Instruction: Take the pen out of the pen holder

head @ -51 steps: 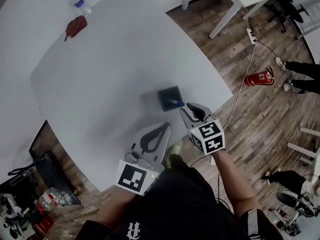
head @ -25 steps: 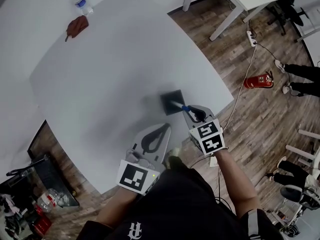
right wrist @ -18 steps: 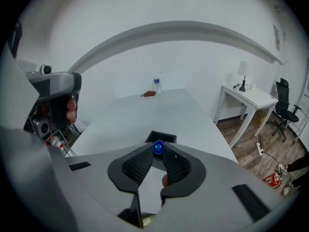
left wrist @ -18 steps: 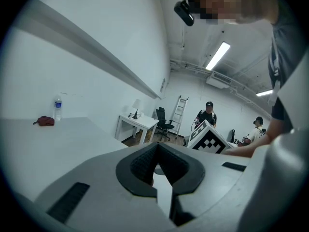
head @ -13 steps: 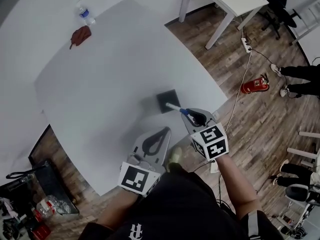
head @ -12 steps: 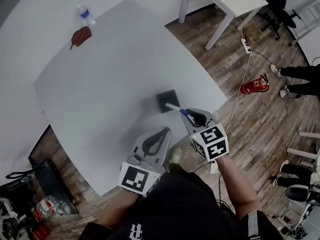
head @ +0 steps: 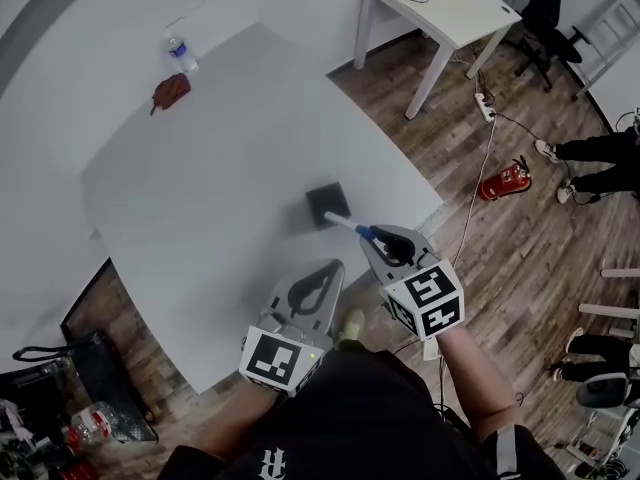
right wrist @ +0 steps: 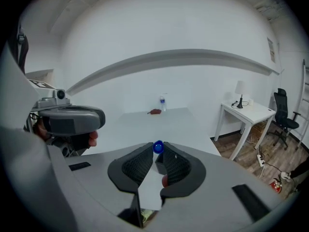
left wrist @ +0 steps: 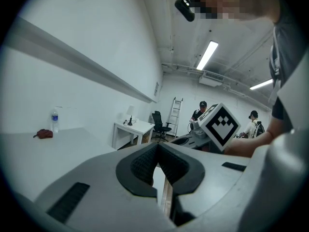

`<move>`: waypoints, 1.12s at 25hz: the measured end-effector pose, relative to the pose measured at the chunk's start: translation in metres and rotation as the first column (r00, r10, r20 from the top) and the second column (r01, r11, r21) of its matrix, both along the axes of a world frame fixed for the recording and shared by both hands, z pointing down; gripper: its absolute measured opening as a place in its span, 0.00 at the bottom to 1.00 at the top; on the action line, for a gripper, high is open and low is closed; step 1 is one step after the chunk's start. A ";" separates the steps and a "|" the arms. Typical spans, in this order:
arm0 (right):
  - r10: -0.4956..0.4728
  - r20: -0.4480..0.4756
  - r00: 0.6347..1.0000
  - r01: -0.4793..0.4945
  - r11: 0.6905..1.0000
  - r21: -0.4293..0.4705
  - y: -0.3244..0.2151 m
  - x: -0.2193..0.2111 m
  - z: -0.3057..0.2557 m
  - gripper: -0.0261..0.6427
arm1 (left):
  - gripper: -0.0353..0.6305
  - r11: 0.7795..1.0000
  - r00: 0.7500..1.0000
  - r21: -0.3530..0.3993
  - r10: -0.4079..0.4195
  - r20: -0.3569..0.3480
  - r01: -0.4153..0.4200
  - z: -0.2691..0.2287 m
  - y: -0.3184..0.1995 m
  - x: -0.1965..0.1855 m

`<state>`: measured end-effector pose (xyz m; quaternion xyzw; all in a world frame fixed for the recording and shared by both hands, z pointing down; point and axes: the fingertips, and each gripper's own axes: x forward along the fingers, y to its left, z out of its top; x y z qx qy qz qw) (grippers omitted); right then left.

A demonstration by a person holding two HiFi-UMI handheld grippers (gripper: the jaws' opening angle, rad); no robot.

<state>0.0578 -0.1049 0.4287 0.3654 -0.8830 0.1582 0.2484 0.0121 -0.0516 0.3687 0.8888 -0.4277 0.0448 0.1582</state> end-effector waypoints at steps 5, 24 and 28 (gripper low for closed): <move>-0.006 0.029 1.000 0.004 0.999 0.052 0.015 0.005 -0.028 0.14 | 0.06 0.999 1.000 0.033 -0.004 0.013 0.003 -0.014 0.010 0.006; -0.025 0.109 0.994 0.002 0.978 0.210 0.073 0.039 -0.104 0.14 | 0.06 0.988 0.999 0.152 0.004 0.036 -0.009 -0.052 0.052 0.039; -0.031 0.124 0.992 0.000 0.971 0.238 0.080 0.045 -0.117 0.14 | 0.06 0.986 0.999 0.165 0.001 0.039 -0.007 -0.055 0.056 0.043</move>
